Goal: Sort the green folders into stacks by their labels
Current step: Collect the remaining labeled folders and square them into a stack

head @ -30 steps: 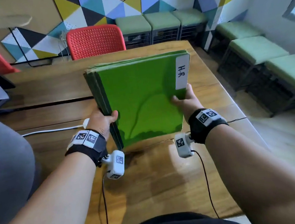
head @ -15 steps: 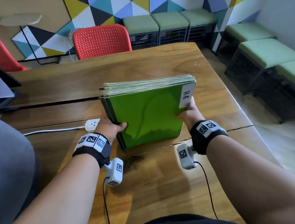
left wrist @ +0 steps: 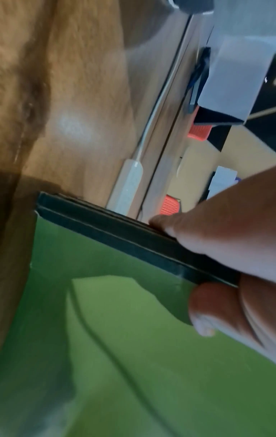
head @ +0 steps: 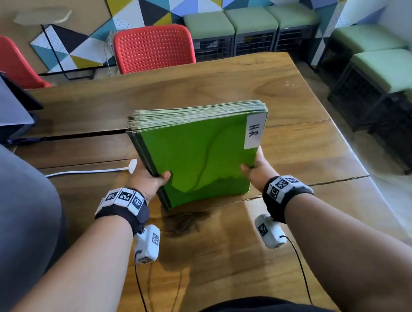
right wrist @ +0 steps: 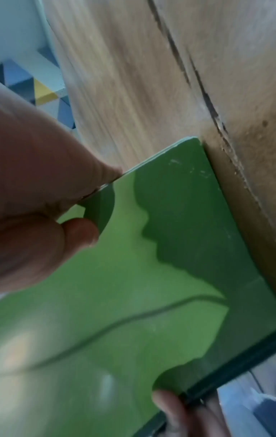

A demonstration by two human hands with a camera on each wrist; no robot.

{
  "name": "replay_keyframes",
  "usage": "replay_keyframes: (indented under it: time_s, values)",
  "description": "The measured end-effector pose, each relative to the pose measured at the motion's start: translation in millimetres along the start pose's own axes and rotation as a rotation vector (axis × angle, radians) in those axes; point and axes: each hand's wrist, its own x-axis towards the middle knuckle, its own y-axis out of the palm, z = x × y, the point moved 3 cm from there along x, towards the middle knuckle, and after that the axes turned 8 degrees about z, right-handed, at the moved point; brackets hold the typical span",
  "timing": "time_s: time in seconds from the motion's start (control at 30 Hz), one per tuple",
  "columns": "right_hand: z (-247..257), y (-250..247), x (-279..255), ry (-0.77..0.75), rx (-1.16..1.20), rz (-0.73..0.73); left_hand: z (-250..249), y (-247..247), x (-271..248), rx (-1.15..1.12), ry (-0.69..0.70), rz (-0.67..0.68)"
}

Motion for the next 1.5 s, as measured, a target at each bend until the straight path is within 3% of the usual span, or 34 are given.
replay_keyframes:
  time_s: [0.17, 0.33, 0.63, 0.9, 1.17, 1.5]
  values:
    - [3.5, -3.8, 5.8, 0.081, -0.113, -0.063, -8.0, -6.7, 6.6, -0.06, 0.124, 0.002]
    - [-20.0, -24.5, -12.4, 0.223, -0.144, -0.205, -26.2, 18.1, 9.3, 0.045, 0.084, 0.081]
    - [-78.6, -95.3, -78.6, 0.548, -0.234, -0.358, -71.2, 122.0, -15.2, 0.263, -0.073, 0.345]
    - [-143.1, -156.9, -117.3, 0.639, -0.212, -0.348, -103.2, 209.5, -28.7, 0.407, -0.096, 0.46]
    - [-182.4, -228.7, -103.0, 0.642, -0.308, -0.299, -141.8, 279.9, -16.3, 0.369, -0.175, 0.432]
    - [-203.6, -272.1, -45.8, 0.595, -0.39, -0.216, -183.8, 309.1, 13.9, 0.359, -0.244, 0.298]
